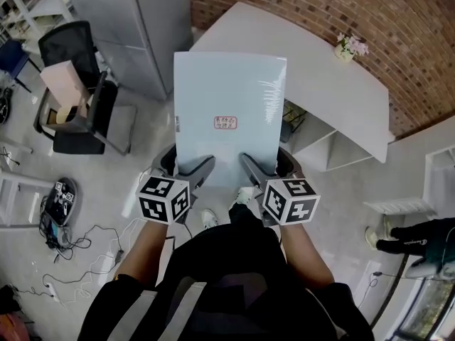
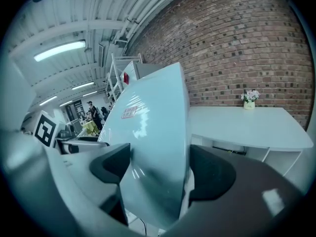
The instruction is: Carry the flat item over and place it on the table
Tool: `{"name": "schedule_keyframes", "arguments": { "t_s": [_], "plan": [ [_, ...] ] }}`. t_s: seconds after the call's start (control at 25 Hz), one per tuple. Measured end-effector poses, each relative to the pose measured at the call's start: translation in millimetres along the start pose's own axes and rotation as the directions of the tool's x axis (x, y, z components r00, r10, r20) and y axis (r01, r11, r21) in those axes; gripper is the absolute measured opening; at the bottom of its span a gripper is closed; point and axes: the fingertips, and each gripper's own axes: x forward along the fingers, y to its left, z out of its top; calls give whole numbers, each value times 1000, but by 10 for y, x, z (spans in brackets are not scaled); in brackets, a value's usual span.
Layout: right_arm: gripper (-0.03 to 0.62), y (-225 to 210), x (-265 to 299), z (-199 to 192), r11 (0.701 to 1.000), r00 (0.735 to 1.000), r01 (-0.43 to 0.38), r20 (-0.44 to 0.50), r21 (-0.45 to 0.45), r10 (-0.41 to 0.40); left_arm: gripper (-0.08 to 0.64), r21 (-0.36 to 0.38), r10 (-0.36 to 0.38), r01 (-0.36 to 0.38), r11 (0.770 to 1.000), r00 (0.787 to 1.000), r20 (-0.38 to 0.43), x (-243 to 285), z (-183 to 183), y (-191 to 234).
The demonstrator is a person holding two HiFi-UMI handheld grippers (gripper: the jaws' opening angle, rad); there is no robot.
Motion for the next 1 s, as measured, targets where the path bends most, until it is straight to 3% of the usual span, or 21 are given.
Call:
{"name": "schedule_keyframes", "arguments": {
  "t_s": [0.4, 1.0],
  "plan": [
    [374, -309, 428, 138, 998, 1000, -27, -10, 48, 27, 426, 11, 31, -31, 999, 999, -40, 445, 159, 178],
    [374, -1242, 991, 571, 993, 999, -53, -3, 110, 53, 426, 37, 54, -51, 998, 995, -87, 1530, 597, 153]
  ]
}}
